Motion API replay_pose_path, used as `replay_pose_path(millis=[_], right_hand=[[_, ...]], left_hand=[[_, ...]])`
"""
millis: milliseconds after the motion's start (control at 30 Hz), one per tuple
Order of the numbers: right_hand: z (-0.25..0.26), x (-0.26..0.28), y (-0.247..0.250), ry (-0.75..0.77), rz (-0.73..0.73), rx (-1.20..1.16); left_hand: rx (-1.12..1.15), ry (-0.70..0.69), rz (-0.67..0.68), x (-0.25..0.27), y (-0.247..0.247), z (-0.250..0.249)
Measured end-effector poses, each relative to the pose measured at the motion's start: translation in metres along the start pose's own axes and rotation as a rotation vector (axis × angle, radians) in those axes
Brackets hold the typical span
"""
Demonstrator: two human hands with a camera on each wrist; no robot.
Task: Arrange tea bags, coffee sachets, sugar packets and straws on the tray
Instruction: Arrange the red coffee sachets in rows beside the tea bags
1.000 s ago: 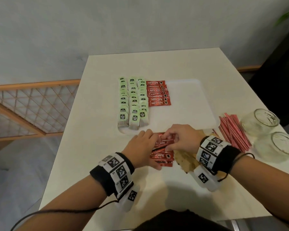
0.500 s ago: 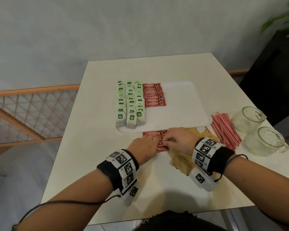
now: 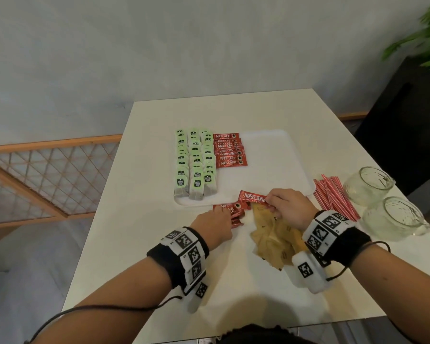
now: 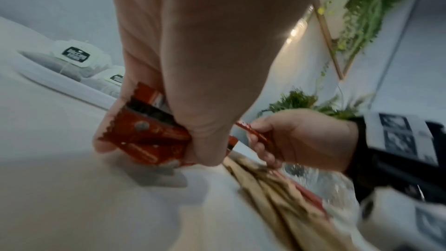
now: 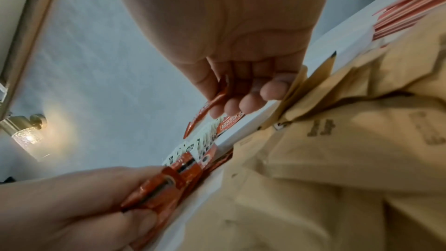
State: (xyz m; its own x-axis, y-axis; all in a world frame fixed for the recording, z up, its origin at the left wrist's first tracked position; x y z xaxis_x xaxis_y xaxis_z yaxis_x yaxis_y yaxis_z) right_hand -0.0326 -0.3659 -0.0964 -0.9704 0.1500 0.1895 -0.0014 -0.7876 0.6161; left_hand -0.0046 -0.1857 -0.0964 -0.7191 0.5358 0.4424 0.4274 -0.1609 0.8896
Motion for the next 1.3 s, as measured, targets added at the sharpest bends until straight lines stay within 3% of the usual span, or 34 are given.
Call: replay_pose_path(millis=[133,233,367,533,633,900,1133,1300], right_hand=[[-0.002,-0.003,0.003,0.006,-0.044,-0.063],[0.003,-0.003,0.004,0.079,-0.046,-0.009],[0.006,-0.006,0.007,0.152,-0.075,-0.047],[0.016,-0.012,0.011,0.18,-0.051,-0.159],[0.025,-0.015,0.013,0.186,0.014,-0.155],[0.034,-0.026,0.017,0.127,0.131,-0.243],[0.059,-0.045,0.013,0.209,0.138,-0.166],[0.054,-0.056,0.027,0.139,0.0,-0.219]], left_hand=[[0.378,-0.028,0.13,0.004,0.008,0.011],[0.535,-0.046,0.112,0.004,0.013,0.018],[0.822,-0.016,-0.006,-0.001,0.017,0.025],[1.269,0.088,-0.375,-0.005,0.039,0.041],[1.455,0.102,-0.323,-0.008,0.045,0.038],[1.403,0.087,-0.399,-0.017,0.052,0.037],[1.325,0.032,-0.442,-0.026,0.057,0.027],[1.397,0.105,-0.431,-0.035,0.055,0.041]])
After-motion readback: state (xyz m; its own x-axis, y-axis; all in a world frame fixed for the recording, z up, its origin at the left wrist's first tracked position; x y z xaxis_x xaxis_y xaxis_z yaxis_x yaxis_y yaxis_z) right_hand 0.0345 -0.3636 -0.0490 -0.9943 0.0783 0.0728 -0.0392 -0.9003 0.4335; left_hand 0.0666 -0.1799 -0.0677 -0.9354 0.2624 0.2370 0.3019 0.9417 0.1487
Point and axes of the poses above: each hand's wrist, its own x-axis away from the middle knuckle, its own y-axis out of the back of the hand, z = x × y, the point moved 6 cm from there along -x, towards the middle knuckle, and after that the axes turned 3 degrees about y, right-handed, at the moved point
